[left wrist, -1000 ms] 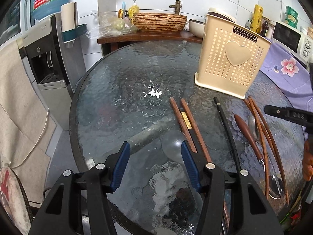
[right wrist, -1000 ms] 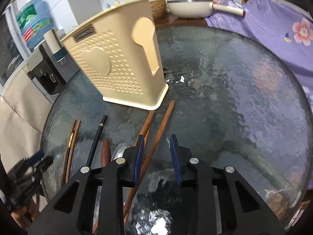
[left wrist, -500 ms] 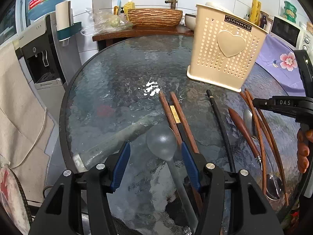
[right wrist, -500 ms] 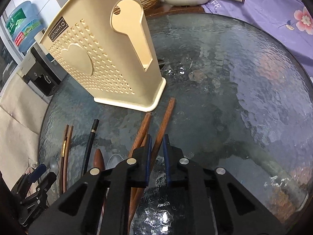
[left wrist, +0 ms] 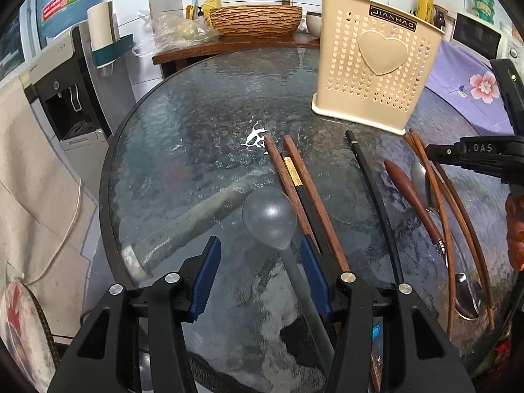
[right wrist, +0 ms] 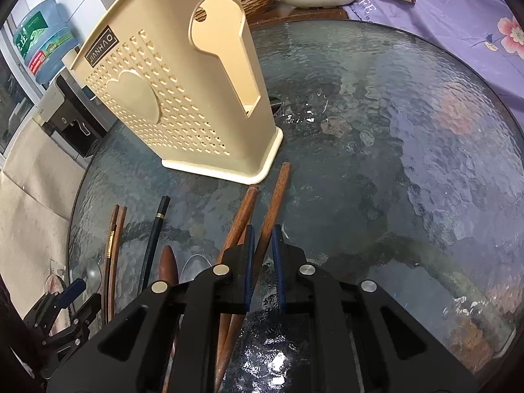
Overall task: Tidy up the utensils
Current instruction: 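Grasp the grey plastic spoon with the left tool while the right tool grasps a brown chopstick, then lift the grey spoon with the left tool while the right tool lifts its chopstick toward the holder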
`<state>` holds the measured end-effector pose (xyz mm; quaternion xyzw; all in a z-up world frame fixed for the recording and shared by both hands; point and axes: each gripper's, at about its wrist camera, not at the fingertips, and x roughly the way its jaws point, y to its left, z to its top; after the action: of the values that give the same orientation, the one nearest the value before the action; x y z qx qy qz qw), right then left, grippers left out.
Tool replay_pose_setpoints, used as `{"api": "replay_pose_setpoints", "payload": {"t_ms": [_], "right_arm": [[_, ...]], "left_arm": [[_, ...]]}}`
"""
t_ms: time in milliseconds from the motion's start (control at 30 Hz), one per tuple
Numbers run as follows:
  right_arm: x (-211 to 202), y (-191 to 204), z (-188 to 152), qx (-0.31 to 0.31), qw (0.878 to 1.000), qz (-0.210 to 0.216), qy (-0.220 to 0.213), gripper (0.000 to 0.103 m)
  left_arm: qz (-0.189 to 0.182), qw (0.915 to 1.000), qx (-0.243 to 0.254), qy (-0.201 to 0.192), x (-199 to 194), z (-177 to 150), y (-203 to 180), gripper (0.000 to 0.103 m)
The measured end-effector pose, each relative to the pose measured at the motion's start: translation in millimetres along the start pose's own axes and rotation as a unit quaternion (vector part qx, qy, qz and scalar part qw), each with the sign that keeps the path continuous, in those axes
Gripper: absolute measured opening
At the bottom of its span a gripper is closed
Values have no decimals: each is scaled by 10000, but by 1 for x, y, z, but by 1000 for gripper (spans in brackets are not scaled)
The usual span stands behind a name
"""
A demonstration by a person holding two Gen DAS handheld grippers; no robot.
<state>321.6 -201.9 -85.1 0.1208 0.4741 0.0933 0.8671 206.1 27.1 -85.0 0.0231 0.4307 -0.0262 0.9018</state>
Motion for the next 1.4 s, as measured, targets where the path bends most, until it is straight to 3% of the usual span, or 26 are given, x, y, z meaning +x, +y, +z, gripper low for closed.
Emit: {"api": "replay_pose_setpoints", "payload": {"t_ms": [600,733,800,1000,1067,1400], "right_arm": [[11,5,9,-34,9995,-286,125,12],[13,4,10,-15,9996,-277,106,9],[12,1,10,3,9997,-226,97,8],[-3,-2,10,-138,9996,-197,-158,8],[-7,-4,10,-126,9997,-10,-228,8],[-49,-1,11,-413,9953,178,-853,8]], "left_arm": [[98,9998,188,6,21,29,-6,48],[-2,9999,150,0,22,31,-7,36],[14,9999,155,-6,22,32,-9,34],[-88,9999,81,-12,22,33,-9,34],[-149,9999,40,-67,20,34,-7,34],[-385,9976,11,-583,-13,46,-5,34]]}}
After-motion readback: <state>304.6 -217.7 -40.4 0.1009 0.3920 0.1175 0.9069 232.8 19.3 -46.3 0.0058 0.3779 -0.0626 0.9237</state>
